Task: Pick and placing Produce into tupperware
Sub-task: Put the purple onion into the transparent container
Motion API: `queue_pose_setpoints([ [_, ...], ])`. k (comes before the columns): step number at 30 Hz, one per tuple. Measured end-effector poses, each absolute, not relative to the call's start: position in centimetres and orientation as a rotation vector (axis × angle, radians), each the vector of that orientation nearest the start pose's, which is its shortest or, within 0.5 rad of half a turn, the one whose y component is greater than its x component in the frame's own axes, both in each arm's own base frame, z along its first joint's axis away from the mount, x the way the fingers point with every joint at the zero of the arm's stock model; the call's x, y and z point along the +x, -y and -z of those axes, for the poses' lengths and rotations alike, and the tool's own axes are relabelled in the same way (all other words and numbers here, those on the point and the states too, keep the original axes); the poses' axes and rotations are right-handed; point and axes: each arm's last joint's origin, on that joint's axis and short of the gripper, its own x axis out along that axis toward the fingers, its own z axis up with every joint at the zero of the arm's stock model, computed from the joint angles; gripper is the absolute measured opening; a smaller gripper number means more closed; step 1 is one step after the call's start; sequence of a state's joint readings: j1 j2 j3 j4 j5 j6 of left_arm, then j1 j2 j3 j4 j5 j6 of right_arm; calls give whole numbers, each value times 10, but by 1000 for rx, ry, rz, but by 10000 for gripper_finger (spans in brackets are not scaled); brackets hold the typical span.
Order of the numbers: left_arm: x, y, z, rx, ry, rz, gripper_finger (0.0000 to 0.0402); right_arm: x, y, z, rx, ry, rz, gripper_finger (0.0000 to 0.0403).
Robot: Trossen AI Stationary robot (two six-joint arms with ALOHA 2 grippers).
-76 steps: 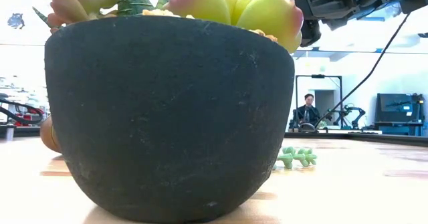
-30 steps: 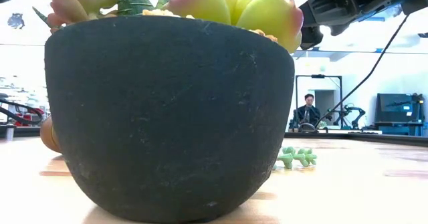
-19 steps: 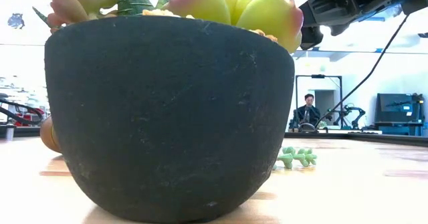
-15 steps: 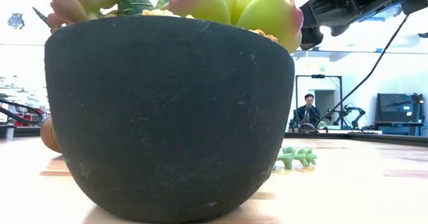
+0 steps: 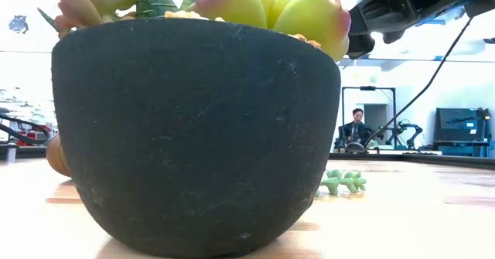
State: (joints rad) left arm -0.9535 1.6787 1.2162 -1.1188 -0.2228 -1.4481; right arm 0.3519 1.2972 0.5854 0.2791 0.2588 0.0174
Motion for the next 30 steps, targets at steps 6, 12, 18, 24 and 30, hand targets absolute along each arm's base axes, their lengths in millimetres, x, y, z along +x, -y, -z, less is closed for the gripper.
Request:
queue_pose_setpoints([
  [6,169,232,-195,-351,-1403,-468,347,246,-83,-202,-117,-427,-88,296],
  [12,169,232,-193,-366,-1407,-476,357,246,-83,-202,-116,-424,-88,296],
  [18,168,231,-186,-376,-1401,-468,373,246,-83,-202,-115,-423,-88,296],
  [24,166,229,-171,-406,-1405,-442,380,246,-83,-202,-115,-423,-88,296],
  [30,166,228,-168,-394,-1410,-430,381,246,-83,-202,-115,-423,-88,296],
])
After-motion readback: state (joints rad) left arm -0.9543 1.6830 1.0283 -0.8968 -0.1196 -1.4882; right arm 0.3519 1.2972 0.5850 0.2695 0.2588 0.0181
